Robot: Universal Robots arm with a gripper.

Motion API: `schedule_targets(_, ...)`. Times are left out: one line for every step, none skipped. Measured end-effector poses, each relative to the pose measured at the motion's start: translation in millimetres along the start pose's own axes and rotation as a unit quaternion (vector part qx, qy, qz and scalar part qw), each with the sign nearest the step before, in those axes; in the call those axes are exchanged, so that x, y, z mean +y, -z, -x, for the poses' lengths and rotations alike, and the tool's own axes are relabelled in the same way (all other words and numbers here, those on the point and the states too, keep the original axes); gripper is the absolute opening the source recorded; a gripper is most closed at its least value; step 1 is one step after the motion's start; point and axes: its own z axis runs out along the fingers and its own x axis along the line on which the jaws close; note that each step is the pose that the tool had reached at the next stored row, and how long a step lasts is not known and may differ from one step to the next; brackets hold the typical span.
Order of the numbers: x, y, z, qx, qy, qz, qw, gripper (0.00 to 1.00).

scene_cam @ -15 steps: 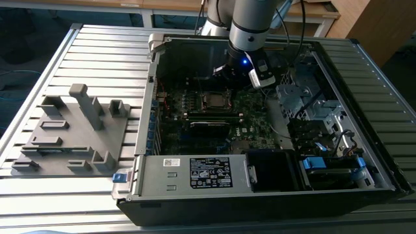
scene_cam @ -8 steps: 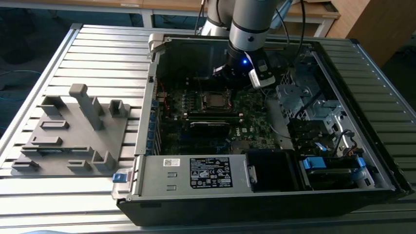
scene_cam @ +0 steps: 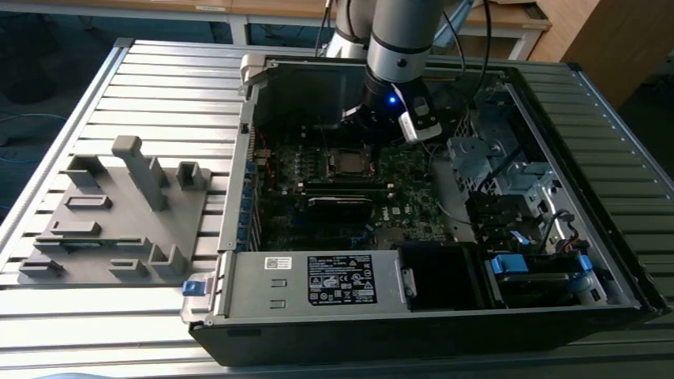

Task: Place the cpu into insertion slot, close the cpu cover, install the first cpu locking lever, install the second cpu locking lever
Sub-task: 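Close the cpu cover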

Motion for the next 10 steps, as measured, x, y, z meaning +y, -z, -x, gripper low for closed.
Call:
schedule_targets(0.0,0.0,-0.1,0.0000,0.000,0.0000,1.00000,0.10)
schedule_targets(0.0,0.0,-0.1,0.0000,0.000,0.0000,1.00000,0.10)
schedule_targets(-0.1,0.0,-0.8,0.0000,0.000,0.0001,1.00000,0.10)
schedule_targets(-0.2,0.0,-2.0,0.0000,0.000,0.0000,1.00000,0.10)
schedule_targets(-0.3,-0.1,-3.4,-0.0001,0.000,0.0000,1.00000,0.10)
schedule_targets(-0.5,-0.1,-5.0,-0.0001,0.000,0.0000,1.00000,0.10)
schedule_targets(-0.6,-0.1,-6.5,-0.0001,0.000,0.0000,1.00000,0.10)
schedule_targets(-0.7,-0.1,-7.7,-0.0001,0.000,0.0000,1.00000,0.10)
schedule_targets(-0.7,-0.1,-7.9,-0.0001,0.000,0.0001,1.00000,0.10)
schedule_targets(-0.7,-0.1,-7.9,-0.0001,0.000,0.0000,1.00000,0.10)
